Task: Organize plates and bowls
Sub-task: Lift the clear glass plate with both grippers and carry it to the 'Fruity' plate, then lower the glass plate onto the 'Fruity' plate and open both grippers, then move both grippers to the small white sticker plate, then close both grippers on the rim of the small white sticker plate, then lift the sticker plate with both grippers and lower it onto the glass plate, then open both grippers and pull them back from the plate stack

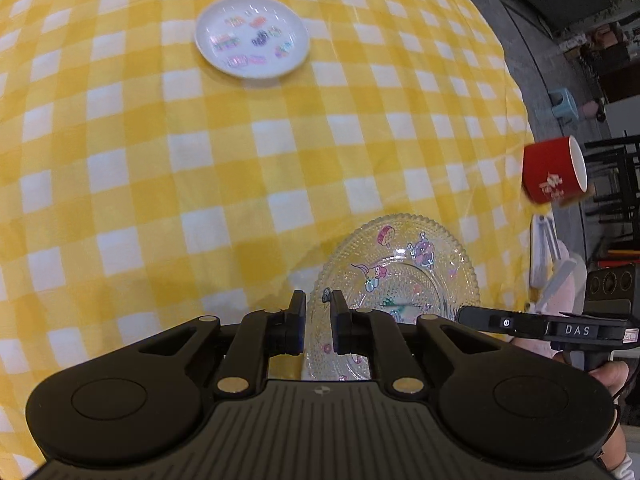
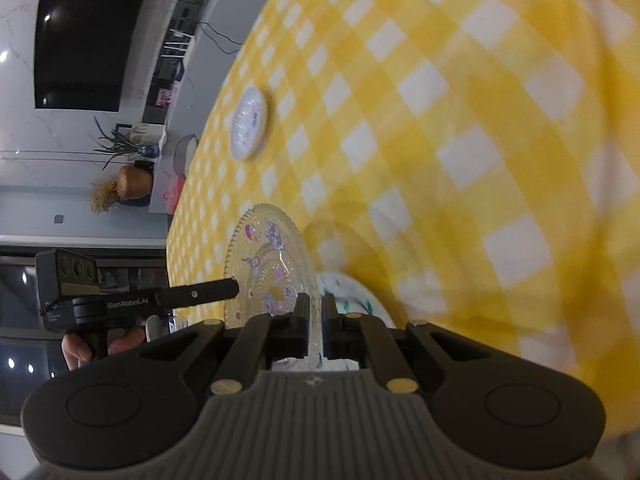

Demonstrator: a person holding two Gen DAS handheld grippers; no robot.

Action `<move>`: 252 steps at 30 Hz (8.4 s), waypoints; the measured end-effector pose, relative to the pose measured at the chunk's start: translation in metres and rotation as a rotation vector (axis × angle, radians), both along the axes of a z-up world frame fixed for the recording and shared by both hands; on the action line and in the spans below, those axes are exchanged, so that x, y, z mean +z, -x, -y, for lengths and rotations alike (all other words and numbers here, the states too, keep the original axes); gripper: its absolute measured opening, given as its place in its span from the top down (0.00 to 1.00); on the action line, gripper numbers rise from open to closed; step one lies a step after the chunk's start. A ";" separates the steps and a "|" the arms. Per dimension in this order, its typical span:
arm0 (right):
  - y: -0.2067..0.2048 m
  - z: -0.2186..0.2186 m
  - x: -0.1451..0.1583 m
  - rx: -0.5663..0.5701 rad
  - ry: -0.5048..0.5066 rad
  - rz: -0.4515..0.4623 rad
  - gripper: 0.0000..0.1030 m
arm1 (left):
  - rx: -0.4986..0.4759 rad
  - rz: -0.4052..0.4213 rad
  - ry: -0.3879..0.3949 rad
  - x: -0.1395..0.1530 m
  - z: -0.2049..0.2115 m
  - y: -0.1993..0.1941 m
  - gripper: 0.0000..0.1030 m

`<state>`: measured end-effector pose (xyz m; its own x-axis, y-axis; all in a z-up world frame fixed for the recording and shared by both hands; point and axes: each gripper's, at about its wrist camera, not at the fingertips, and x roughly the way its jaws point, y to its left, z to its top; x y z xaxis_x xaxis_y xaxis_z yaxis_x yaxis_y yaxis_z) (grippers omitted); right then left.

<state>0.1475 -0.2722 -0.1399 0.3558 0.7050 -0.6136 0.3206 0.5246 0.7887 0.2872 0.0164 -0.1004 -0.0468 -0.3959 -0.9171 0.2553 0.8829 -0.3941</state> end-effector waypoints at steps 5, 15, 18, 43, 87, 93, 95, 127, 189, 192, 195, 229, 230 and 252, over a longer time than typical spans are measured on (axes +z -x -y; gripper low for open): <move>0.018 -0.002 0.004 -0.003 0.027 -0.011 0.93 | -0.060 0.019 -0.013 0.002 0.014 0.010 0.87; 0.051 -0.006 -0.006 -0.017 0.019 -0.064 0.93 | -0.183 0.037 -0.043 -0.004 0.031 0.025 0.87; 0.054 -0.010 -0.010 -0.006 0.012 -0.078 0.93 | -0.194 0.039 -0.055 -0.007 0.033 0.025 0.86; 0.047 -0.039 0.001 0.041 0.164 -0.159 0.91 | -0.276 0.072 -0.077 -0.023 0.042 0.024 0.81; 0.067 -0.047 0.064 0.123 0.458 0.027 0.14 | -0.040 0.546 -0.229 0.055 0.033 0.113 0.19; 0.056 -0.056 0.075 0.133 0.475 0.056 0.14 | 0.051 0.565 -0.246 0.071 0.021 0.116 0.19; 0.047 -0.059 0.080 0.139 0.488 0.078 0.14 | 0.073 0.574 -0.261 0.075 0.018 0.113 0.19; -0.198 -0.122 0.060 0.094 0.560 0.258 0.74 | 0.335 0.539 -0.292 0.026 -0.015 -0.060 0.31; -0.045 -0.082 0.121 0.076 0.471 0.291 0.99 | 0.268 0.525 -0.213 0.100 0.033 0.075 0.95; -0.014 -0.082 0.125 0.075 0.493 0.293 0.99 | 0.247 0.538 -0.233 0.100 0.043 0.101 0.94; 0.010 -0.076 0.124 0.063 0.486 0.283 0.99 | 0.222 0.521 -0.227 0.095 0.047 0.122 0.93; 0.024 -0.064 0.031 0.144 0.398 0.161 0.91 | 0.303 0.314 -0.248 0.005 0.060 0.177 0.86; 0.025 -0.064 0.032 0.139 0.394 0.163 0.91 | 0.303 0.319 -0.247 0.006 0.059 0.178 0.86; 0.021 -0.059 0.015 0.132 0.388 0.143 0.87 | 0.350 0.363 -0.214 0.002 0.054 0.174 0.56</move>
